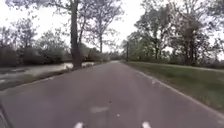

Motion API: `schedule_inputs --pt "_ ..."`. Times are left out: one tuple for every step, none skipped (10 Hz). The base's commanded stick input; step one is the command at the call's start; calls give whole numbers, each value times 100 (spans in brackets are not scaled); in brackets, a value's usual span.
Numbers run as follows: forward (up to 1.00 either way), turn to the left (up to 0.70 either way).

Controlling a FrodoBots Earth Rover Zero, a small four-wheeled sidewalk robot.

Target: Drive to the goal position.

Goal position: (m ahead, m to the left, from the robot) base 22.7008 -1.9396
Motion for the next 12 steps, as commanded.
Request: schedule_inputs --pt "100 0" --pt "100 0" --pt "100 0" --pt "100 0" --pt "100 0" --pt "100 0" --pt "100 0" --pt "100 0" --pt "100 0" --pt "100 0" --pt "100 0" --pt "100 0"
